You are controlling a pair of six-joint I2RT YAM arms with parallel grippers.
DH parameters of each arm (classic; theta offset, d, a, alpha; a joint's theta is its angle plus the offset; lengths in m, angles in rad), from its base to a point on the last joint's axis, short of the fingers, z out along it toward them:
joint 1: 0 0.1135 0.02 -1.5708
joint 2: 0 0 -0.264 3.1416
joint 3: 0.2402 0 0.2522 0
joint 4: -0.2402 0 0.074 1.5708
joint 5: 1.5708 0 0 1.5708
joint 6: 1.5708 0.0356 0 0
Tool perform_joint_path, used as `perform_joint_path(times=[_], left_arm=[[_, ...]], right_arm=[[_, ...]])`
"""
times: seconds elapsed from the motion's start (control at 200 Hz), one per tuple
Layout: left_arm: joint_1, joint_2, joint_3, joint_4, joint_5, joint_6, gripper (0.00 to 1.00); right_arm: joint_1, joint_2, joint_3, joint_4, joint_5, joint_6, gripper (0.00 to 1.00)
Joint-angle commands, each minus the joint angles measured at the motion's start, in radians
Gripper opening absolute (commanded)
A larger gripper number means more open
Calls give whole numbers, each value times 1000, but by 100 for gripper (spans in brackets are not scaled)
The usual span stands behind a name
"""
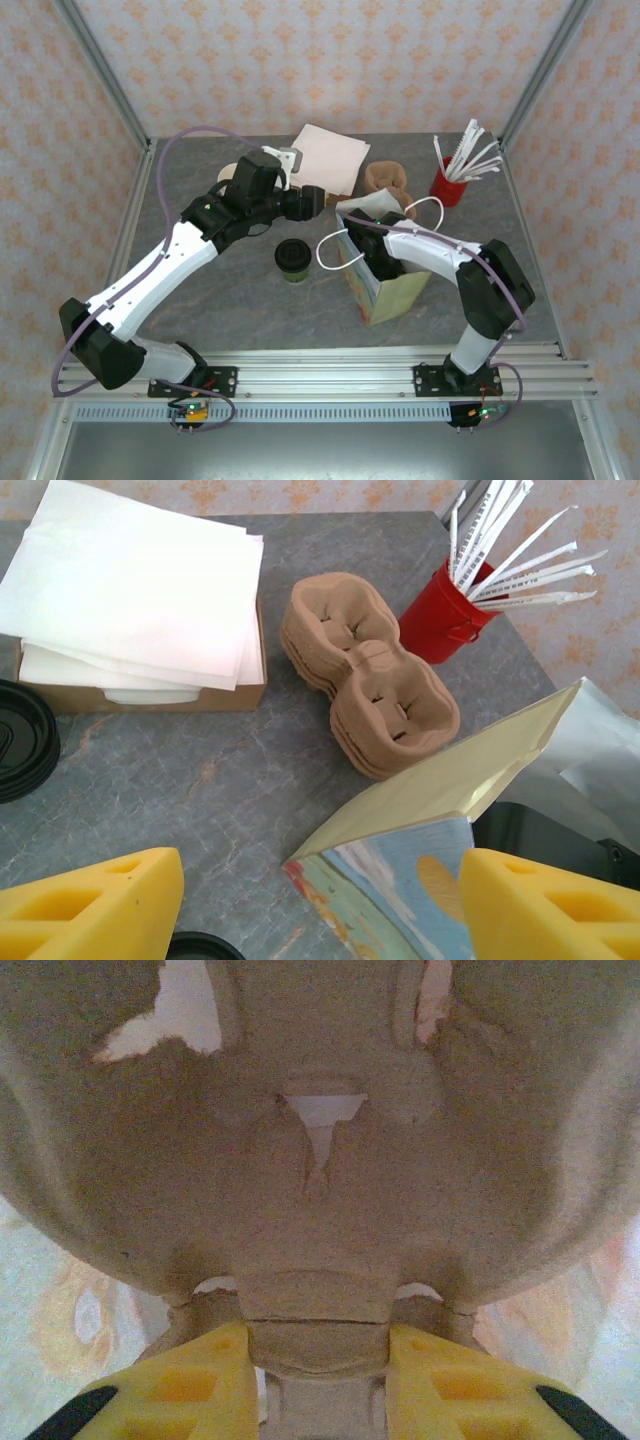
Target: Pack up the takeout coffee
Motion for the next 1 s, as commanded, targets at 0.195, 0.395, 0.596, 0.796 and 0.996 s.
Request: perform_joint_path(times=[0.195,0.395,0.596,0.796,0.996], left_arm=[[-6,-34,-12,-22,-42,22,74],[-6,-39,-15,-34,-55,29,74],[-5,-46,-20,-34,-69,34,74],[-4,-52,-26,-37,-67,32,74],[-4,-58,-34,-34,-69,29,74]], right_arm=[[-8,-2,59,11,50,-21,45],[-9,-26,146,-50,75,-34,58],[-11,-39,188,-103,84,-52,65],[-21,-64,234,-150,104,-70,66],[-36,-82,268,-191,103,-93,68]])
